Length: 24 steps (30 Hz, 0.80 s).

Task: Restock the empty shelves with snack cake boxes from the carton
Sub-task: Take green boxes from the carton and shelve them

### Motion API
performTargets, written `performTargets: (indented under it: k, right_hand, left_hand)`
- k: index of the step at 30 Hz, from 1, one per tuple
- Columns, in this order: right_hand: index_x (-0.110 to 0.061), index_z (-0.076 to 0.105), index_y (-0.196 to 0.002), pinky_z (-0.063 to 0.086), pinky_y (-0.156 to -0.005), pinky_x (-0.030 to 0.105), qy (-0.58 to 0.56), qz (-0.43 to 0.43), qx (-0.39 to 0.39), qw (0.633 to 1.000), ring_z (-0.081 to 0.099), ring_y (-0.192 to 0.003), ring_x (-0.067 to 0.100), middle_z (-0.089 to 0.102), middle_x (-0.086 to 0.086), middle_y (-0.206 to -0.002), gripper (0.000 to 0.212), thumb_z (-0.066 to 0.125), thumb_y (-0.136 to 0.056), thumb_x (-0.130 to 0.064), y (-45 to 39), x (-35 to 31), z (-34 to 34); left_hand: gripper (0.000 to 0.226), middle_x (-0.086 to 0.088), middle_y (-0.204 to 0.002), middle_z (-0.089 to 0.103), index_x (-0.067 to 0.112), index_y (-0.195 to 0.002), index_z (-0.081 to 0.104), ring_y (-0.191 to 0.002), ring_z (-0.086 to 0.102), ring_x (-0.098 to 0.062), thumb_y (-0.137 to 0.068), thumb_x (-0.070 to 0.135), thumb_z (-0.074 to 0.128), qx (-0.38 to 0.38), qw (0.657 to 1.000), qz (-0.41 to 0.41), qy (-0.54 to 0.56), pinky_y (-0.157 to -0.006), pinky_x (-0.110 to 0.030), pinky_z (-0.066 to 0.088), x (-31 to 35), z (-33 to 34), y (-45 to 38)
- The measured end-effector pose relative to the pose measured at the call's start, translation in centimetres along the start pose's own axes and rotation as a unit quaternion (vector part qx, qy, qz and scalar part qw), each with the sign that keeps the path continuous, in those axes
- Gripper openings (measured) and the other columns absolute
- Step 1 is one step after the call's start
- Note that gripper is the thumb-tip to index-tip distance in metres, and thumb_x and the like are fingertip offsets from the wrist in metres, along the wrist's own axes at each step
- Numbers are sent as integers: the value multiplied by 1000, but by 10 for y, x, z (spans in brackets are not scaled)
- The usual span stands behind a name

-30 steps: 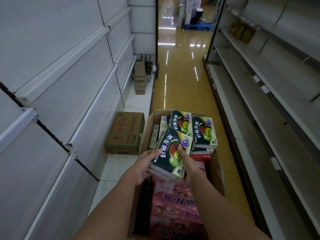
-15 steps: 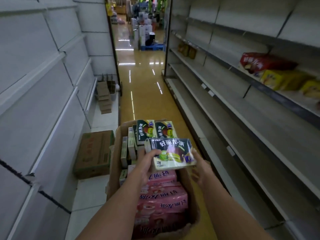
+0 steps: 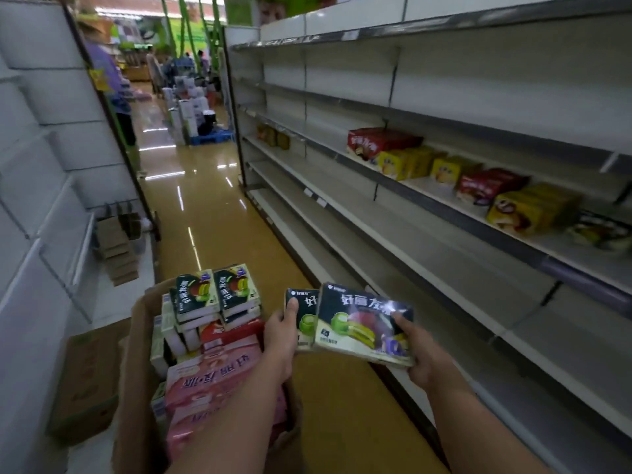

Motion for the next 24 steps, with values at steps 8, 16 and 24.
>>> performTargets:
  k: [8, 16, 24]
  right_hand:
    - [-7, 60, -96, 52, -63, 35, -170, -41, 99, 980, 67, -54, 26, 71, 15, -69, 28, 54, -92, -33, 60, -18, -123]
    - [-2, 62, -93, 55, -46, 31, -169, -59, 169, 969, 68, -53, 28, 71, 17, -71, 23, 58, -91, -25, 98, -39, -186]
    - [-7, 66, -94, 53, -80, 41, -173, -101, 269, 942, 67, -64, 27, 71, 15, -87, 28, 64, -85, -34, 99, -81, -239]
  left_hand:
    - [35, -7, -86, 68, 12, -99, 58, -73, 64, -22, -98, 43, 42, -91, 995, 35, 19, -62, -30, 49, 6, 100, 37]
    - [53, -9, -120, 59, 14, -114, 54, -110, 57, -34, -89, 60, 47, -257, 965, 43, -25, -97, -51, 46, 6, 219, 77]
    - [52, -14, -128, 55, 8, -128, 44, -115, 54, -34, -97, 49, 41, -348, 934, 39, -76, -100, -48, 43, 28, 317, 79]
Point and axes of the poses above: each hand's wrist, its own y-axis away from the middle knuckle, its own z-axis out of the palm, x = y × z, the point moved 1 cm from there along -y, towards the middle knuckle
